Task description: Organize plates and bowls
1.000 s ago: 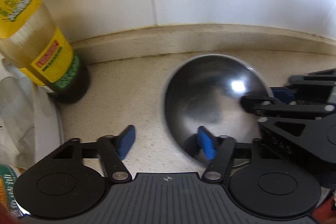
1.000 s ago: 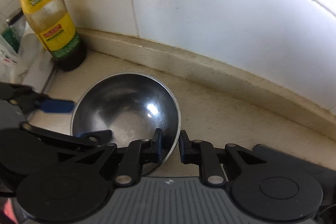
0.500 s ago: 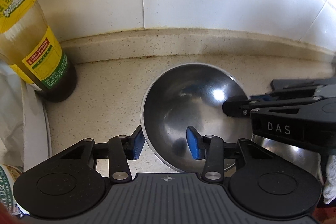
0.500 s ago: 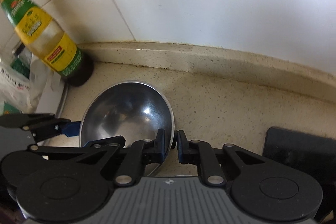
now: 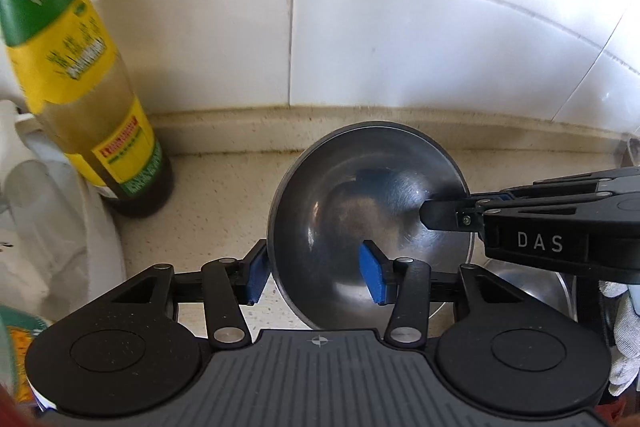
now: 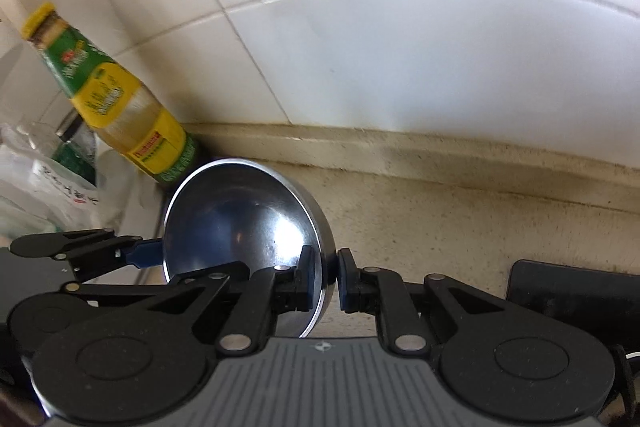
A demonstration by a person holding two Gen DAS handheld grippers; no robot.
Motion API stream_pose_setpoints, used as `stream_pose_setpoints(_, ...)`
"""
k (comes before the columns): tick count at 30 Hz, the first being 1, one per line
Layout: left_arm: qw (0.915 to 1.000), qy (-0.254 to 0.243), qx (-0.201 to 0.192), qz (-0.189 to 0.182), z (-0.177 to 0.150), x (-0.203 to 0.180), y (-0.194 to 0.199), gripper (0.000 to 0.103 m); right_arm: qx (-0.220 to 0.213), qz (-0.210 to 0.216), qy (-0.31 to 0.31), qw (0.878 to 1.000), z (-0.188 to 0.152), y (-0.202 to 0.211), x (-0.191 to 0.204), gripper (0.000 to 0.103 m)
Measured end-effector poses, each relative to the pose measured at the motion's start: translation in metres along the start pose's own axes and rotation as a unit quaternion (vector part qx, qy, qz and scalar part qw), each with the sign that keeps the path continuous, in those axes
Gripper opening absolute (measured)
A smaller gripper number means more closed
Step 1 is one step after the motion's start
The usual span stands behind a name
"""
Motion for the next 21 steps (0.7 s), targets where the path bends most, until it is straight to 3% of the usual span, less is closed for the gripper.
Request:
stream_pose_setpoints(11, 0.9997, -0.002, -0.023, -0.006, -0.028, 0.01, 0.061, 0.059, -0.003, 0.021, 0.018, 1.0, -0.021, 0.041, 0.043, 0.013)
stream_pose_setpoints(21, 0.9999, 0.009, -0.011, -0.002, -0.07, 0.029, 0.088, 0.063, 0.058, 0.043, 0.031, 0.997, -0.064, 0.034, 0.085, 0.015)
Point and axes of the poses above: each gripper's, at about its wrist camera, not at the fingertips, and y roughly against the way its jaws point, x to its left, z to its top, the point moved 5 cm from there along -y, roughly the way its jaws point, and after that the axes turned 13 degrees about y, right-handed, at the moved point
